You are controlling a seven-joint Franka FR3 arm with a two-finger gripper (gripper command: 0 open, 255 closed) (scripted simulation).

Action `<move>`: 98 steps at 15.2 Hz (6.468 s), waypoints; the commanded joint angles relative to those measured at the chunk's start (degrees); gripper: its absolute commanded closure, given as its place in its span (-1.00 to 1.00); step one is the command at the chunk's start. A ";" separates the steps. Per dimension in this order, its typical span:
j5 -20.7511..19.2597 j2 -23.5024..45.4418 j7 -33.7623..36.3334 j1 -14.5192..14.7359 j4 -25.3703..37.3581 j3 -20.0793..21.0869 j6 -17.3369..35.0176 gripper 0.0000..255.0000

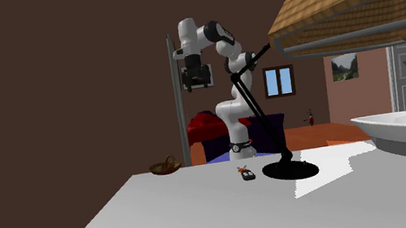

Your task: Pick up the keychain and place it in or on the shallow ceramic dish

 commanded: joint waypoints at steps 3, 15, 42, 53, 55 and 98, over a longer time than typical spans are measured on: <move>0.75 1.92 0.79 0.88 -0.99 1.51 3.09 -1.00; 3.11 18.15 5.57 5.56 -1.32 10.47 20.73 -1.00; -10.92 59.86 19.79 13.38 18.45 20.36 41.82 -1.00; -11.27 60.60 20.02 13.47 18.18 20.22 42.79 1.00; -11.27 60.58 20.04 13.48 18.19 20.22 42.78 1.00; -4.32 49.49 -0.99 2.76 23.38 14.19 27.81 1.00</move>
